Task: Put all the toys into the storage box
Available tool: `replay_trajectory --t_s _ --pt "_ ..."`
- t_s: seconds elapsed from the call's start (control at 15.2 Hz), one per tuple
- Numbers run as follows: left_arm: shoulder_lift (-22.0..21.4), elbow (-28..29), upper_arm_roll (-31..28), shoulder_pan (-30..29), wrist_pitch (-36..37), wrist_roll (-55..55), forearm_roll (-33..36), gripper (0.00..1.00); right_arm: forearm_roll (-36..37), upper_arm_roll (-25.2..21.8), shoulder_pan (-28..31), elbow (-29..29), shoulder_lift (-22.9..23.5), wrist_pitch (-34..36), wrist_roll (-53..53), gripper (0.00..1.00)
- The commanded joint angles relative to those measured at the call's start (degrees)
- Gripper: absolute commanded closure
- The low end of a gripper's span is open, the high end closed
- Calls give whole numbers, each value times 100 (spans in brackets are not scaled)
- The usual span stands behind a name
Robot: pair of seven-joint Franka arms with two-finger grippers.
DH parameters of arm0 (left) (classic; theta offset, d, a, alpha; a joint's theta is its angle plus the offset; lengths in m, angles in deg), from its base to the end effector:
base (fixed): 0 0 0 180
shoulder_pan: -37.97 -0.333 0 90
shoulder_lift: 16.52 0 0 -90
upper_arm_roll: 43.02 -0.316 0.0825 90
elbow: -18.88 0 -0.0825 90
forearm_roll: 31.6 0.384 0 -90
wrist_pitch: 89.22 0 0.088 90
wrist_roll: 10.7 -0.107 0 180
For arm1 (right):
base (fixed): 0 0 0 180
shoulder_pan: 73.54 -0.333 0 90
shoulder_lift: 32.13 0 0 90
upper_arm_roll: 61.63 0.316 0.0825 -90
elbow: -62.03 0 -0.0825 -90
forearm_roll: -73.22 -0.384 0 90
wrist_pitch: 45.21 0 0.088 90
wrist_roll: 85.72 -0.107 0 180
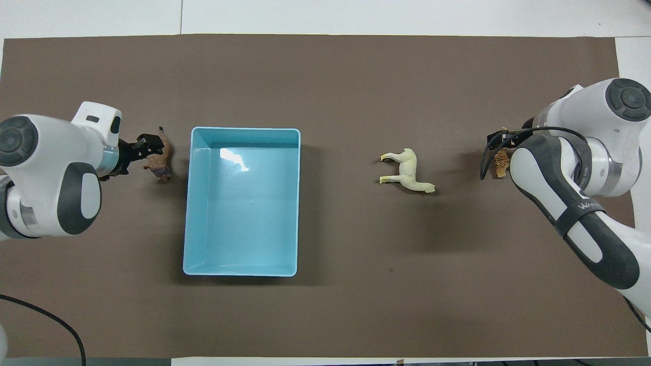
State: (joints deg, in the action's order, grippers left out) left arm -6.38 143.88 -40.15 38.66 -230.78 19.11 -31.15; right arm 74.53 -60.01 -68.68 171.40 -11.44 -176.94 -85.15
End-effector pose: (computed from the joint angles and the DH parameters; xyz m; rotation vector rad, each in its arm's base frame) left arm 0.5645 -0.0348 0.3192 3.0222 0.6973 0.1654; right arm 0.6258 -0.0368 0.3112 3.1325 -0.0526 0.0456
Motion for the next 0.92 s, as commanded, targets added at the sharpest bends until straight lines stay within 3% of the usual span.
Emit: replay_trajectory --t_s 0.0,0.13,0.26,0.4,0.46,0.59,0.73,0.86 --pt "31 103 -41 81 -127 130 8 0 36 23 6 76 127 -308 -92 0" --pt "207 42 -41 177 -136 148 8 0 36 23 6 85 171 -362 -92 0" --pt "243 -29 -50 213 -83 122 8 46 36 23 -3 85 171 -362 -83 0" --pt "260 -212 -50 213 179 104 17 97 36 23 -38 129 163 -371 -83 9" --pt "313 -422 -50 169 433 86 17 100 36 23 -107 146 154 -371 -83 20" --pt "418 -923 -41 134 960 60 17 100 36 23 -126 199 145 -362 -100 64" --pt "428 -1485 -41 168 1671 69 17 100 36 23 -126 252 128 -380 -144 100" --pt "410 -2135 -6 230 2611 147 17 100 10 23 -117 296 127 -502 -170 100"
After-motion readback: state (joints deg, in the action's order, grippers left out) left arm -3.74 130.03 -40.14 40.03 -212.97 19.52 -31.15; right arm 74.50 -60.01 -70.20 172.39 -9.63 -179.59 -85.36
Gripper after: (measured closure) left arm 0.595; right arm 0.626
